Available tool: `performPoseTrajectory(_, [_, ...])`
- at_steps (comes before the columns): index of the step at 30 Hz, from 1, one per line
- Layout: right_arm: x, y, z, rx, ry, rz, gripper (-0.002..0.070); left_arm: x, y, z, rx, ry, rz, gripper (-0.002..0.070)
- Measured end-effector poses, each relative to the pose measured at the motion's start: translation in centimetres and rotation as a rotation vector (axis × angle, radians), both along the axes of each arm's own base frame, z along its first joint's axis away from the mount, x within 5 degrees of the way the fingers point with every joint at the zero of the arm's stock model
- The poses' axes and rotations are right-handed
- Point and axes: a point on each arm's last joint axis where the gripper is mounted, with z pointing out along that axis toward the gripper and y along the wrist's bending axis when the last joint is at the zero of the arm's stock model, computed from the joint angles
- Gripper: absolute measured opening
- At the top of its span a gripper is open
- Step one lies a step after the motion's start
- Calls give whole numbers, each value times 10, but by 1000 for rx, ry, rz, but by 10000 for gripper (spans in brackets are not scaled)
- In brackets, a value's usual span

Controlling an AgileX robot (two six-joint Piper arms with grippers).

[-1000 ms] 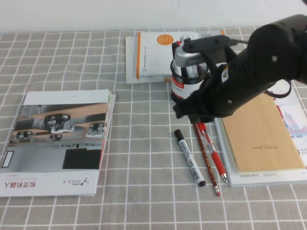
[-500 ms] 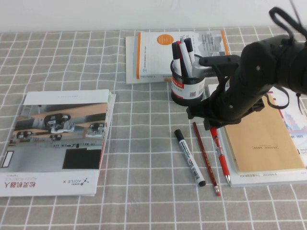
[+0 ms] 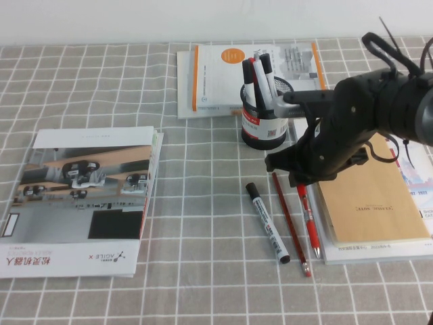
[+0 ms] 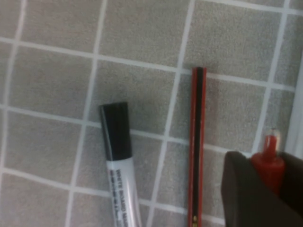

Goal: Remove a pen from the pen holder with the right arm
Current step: 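Take a marker out of the pen holder and lay it on the table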

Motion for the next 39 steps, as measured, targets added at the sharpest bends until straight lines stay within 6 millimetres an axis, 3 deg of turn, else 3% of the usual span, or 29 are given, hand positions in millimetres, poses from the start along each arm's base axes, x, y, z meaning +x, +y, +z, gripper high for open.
performPoseTrajectory(8, [4, 1, -16, -9, 29, -7, 65, 0, 0, 0, 0, 0, 0, -5])
performPoseTrajectory(15, [5, 1, -19, -5, 33, -11, 69, 0, 0, 0, 0, 0, 0, -5])
performPoseTrajectory(24, [5, 2, -18, 0, 23, -11, 189, 0, 0, 0, 0, 0, 0, -5])
performPoseTrajectory(29, [4, 1, -17, -5, 34, -10, 207, 0, 0, 0, 0, 0, 0, -5])
performPoseTrajectory(34, [-7, -6, 16, -18, 12, 4, 187, 0, 0, 0, 0, 0, 0, -5])
performPoseTrajectory(39, [-37, -17, 82, -23, -91, 44, 51, 0, 0, 0, 0, 0, 0, -5])
